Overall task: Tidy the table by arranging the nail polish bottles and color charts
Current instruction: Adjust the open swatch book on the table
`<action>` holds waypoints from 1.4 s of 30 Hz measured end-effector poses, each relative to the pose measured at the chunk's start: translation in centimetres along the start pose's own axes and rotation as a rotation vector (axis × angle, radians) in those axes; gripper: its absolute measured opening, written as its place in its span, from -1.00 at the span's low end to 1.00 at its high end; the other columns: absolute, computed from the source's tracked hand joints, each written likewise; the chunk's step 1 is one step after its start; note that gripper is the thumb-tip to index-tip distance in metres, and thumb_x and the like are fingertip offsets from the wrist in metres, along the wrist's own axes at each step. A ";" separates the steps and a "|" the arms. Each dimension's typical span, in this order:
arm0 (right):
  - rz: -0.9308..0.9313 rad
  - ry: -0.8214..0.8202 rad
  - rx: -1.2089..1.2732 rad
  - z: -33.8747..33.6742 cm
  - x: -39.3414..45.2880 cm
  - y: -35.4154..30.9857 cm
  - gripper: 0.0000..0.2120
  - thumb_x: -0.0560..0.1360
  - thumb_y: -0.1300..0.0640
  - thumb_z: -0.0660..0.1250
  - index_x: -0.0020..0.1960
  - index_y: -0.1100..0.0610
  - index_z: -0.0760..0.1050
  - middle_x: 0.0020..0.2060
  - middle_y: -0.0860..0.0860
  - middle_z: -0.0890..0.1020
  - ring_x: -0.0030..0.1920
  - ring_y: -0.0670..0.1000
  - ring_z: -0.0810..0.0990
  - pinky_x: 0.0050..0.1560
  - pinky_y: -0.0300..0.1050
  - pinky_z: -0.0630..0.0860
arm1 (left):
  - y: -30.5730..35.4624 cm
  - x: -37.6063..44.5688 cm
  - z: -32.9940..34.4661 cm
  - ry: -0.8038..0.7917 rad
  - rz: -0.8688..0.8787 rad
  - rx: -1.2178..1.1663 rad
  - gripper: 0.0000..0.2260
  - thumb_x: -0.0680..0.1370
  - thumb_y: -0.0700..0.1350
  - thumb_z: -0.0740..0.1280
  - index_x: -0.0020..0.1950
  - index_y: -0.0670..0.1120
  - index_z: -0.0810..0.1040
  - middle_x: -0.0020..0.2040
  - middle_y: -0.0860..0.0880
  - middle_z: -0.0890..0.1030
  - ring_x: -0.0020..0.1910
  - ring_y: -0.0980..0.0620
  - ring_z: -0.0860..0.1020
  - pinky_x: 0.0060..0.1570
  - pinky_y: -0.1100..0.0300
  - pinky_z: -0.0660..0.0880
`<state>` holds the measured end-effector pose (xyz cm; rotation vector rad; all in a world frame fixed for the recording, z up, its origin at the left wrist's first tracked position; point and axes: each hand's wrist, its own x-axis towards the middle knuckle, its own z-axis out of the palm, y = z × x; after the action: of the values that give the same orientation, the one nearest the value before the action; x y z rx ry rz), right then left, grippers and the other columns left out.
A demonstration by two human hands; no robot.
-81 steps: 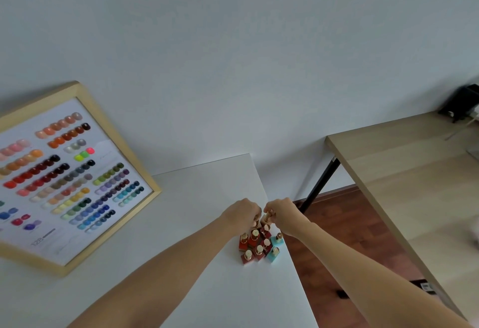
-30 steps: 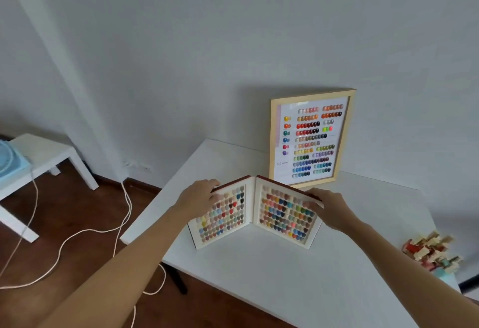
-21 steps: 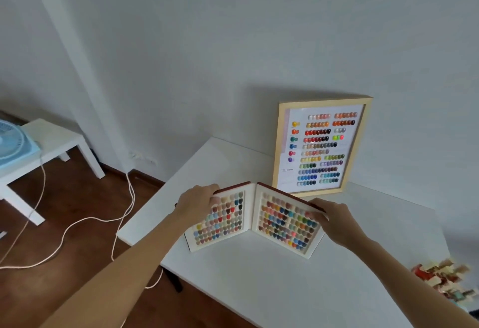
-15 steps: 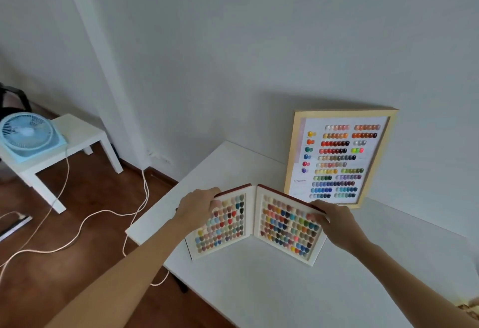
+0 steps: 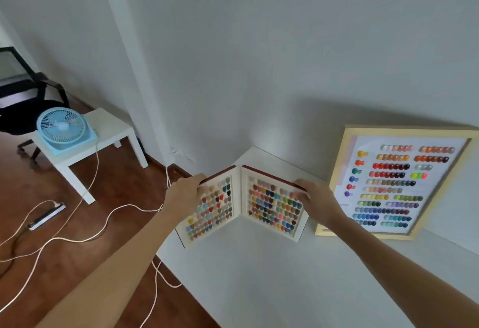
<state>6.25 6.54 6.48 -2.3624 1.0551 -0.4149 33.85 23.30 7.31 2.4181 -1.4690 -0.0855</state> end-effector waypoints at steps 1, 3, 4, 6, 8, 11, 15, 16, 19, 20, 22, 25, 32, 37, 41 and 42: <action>0.000 0.005 -0.002 0.4 1.1 -0.5 -0.87 0.56 0.14 0.24 0.06 0.08 0.53 -0.12 -0.09 0.62 -0.20 -0.07 0.60 -0.25 -0.38 0.45 | -0.6 0.9 0.0 0.012 -0.013 -0.010 -0.80 0.61 0.00 0.19 0.19 -0.01 0.47 -0.09 -0.02 0.68 -0.18 -0.09 0.66 -0.13 0.00 0.64; 0.007 0.007 -0.011 1.0 3.3 -1.3 -0.87 0.57 0.14 0.23 0.06 0.07 0.53 -0.12 -0.10 0.62 -0.21 -0.08 0.59 -0.26 -0.39 0.44 | -1.6 2.7 0.2 0.037 -0.037 -0.038 -0.80 0.62 -0.04 0.19 0.19 -0.02 0.49 -0.10 -0.03 0.69 -0.19 -0.08 0.66 -0.15 0.03 0.63; 0.012 0.007 -0.011 1.3 4.4 -1.8 -0.86 0.57 0.13 0.22 0.06 0.07 0.53 -0.11 -0.09 0.62 -0.20 -0.08 0.60 -0.26 -0.38 0.44 | -2.1 3.5 0.2 0.048 -0.049 -0.050 -0.81 0.61 -0.05 0.19 0.18 -0.02 0.50 -0.10 -0.03 0.69 -0.19 -0.09 0.66 -0.15 0.03 0.63; 0.022 0.000 -0.017 1.8 6.5 -2.7 -0.85 0.57 0.14 0.21 0.08 0.06 0.52 -0.10 -0.06 0.63 -0.19 -0.04 0.61 -0.25 -0.33 0.47 | -3.0 5.1 0.4 0.073 -0.066 -0.063 -0.80 0.61 -0.06 0.20 0.18 -0.04 0.52 -0.09 -0.06 0.69 -0.16 -0.13 0.66 -0.12 0.04 0.59; 0.036 -0.005 -0.036 2.4 8.1 -3.6 -0.84 0.57 0.15 0.21 0.09 0.07 0.52 -0.09 -0.03 0.65 -0.18 0.00 0.62 -0.22 -0.23 0.52 | -4.0 6.4 0.7 0.095 -0.075 -0.075 -0.80 0.61 -0.06 0.21 0.17 -0.06 0.53 -0.08 -0.07 0.69 -0.14 -0.15 0.66 -0.12 0.04 0.56; 0.050 -0.012 -0.048 3.2 10.2 -4.4 -0.84 0.57 0.15 0.20 0.10 0.08 0.51 -0.10 0.00 0.66 -0.21 -0.01 0.60 -0.28 -0.24 0.47 | -5.0 8.2 1.2 0.104 -0.105 -0.084 -0.81 0.61 -0.07 0.21 0.15 -0.08 0.53 -0.06 -0.07 0.69 -0.12 -0.15 0.65 -0.14 0.08 0.53; 0.067 -0.008 -0.050 4.0 12.3 -5.0 -0.82 0.58 0.16 0.20 0.13 0.10 0.50 -0.09 0.00 0.63 -0.24 -0.01 0.58 -0.36 -0.36 0.35 | -5.7 9.9 1.6 0.109 -0.142 -0.100 -0.83 0.60 -0.09 0.23 0.12 -0.08 0.55 -0.05 -0.08 0.69 -0.14 -0.15 0.65 -0.15 0.06 0.56; 0.071 -0.006 -0.048 4.2 12.6 -5.1 -0.82 0.58 0.16 0.20 0.14 0.11 0.50 -0.08 0.01 0.64 -0.23 0.00 0.58 -0.36 -0.36 0.35 | -5.9 10.2 1.7 0.105 -0.151 -0.105 -0.83 0.60 -0.09 0.23 0.12 -0.07 0.55 -0.05 -0.07 0.69 -0.14 -0.15 0.66 -0.15 0.06 0.56; 0.077 -0.003 -0.046 4.6 13.5 -5.3 -0.81 0.58 0.17 0.20 0.15 0.11 0.50 -0.06 0.04 0.66 -0.23 0.01 0.59 -0.36 -0.36 0.35 | -6.2 10.9 1.9 0.107 -0.185 -0.119 -0.83 0.59 -0.09 0.23 0.12 -0.06 0.55 -0.04 -0.07 0.69 -0.12 -0.16 0.65 -0.13 0.04 0.57; 0.078 -0.003 -0.047 4.7 13.7 -5.4 -0.81 0.58 0.17 0.20 0.16 0.11 0.50 -0.06 0.05 0.66 -0.22 0.01 0.59 -0.35 -0.36 0.36 | -6.2 11.1 2.0 0.107 -0.195 -0.121 -0.83 0.59 -0.09 0.22 0.12 -0.06 0.55 -0.04 -0.07 0.68 -0.11 -0.17 0.65 -0.13 0.03 0.57; 0.081 -0.004 -0.044 4.9 14.0 -5.4 -0.81 0.58 0.17 0.20 0.16 0.12 0.50 -0.04 0.06 0.66 -0.21 0.02 0.59 -0.34 -0.36 0.36 | -6.2 11.3 2.0 0.108 -0.204 -0.121 -0.83 0.59 -0.08 0.23 0.13 -0.06 0.54 -0.02 -0.08 0.68 -0.09 -0.17 0.65 -0.12 0.03 0.58; 0.090 -0.009 -0.037 5.1 14.2 -5.3 -0.80 0.58 0.17 0.20 0.16 0.12 0.50 -0.01 0.07 0.66 -0.19 0.02 0.58 -0.34 -0.36 0.37 | -6.1 11.3 2.1 0.110 -0.204 -0.119 -0.82 0.59 -0.06 0.24 0.14 -0.07 0.54 0.00 -0.07 0.68 -0.09 -0.14 0.66 -0.13 0.05 0.58; 0.106 -0.030 -0.011 5.0 14.3 -5.1 -0.83 0.58 0.17 0.21 0.14 0.13 0.49 0.03 0.09 0.65 -0.16 0.02 0.56 -0.30 -0.34 0.39 | -5.6 10.9 2.0 0.050 -0.195 -0.144 -0.83 0.60 -0.02 0.23 0.10 -0.08 0.50 0.00 -0.05 0.66 -0.15 -0.05 0.68 -0.17 0.10 0.63; 0.135 -0.050 -0.013 4.2 13.5 -5.8 -0.68 0.57 0.10 0.24 0.32 0.08 0.37 0.24 0.11 0.55 0.09 0.10 0.56 0.02 -0.16 0.49 | -4.6 10.7 1.4 0.012 -0.206 -0.106 -0.74 0.60 0.00 0.23 0.23 -0.09 0.43 0.10 -0.09 0.62 -0.03 -0.06 0.64 -0.15 0.12 0.56; 0.102 0.007 -0.025 2.7 12.0 -6.3 -0.58 0.56 0.05 0.25 0.40 0.04 0.29 0.40 0.06 0.38 0.38 0.12 0.34 0.38 0.07 0.27 | -2.0 10.0 0.7 0.146 -0.103 -0.111 -0.54 0.56 0.01 0.32 0.40 -0.11 0.34 0.34 -0.12 0.48 0.32 -0.11 0.46 0.23 -0.02 0.49; 0.086 0.022 -0.022 2.1 11.5 -6.2 -0.58 0.56 0.04 0.24 0.39 0.04 0.29 0.41 0.06 0.38 0.39 0.12 0.33 0.39 0.08 0.27 | -0.9 9.9 0.5 0.179 -0.058 -0.126 -0.54 0.55 0.00 0.32 0.40 -0.12 0.34 0.36 -0.12 0.47 0.35 -0.11 0.43 0.29 -0.03 0.45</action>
<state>18.39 2.06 9.03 -2.3270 1.1727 -0.4000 39.22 14.91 7.68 2.3024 -1.2761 0.0242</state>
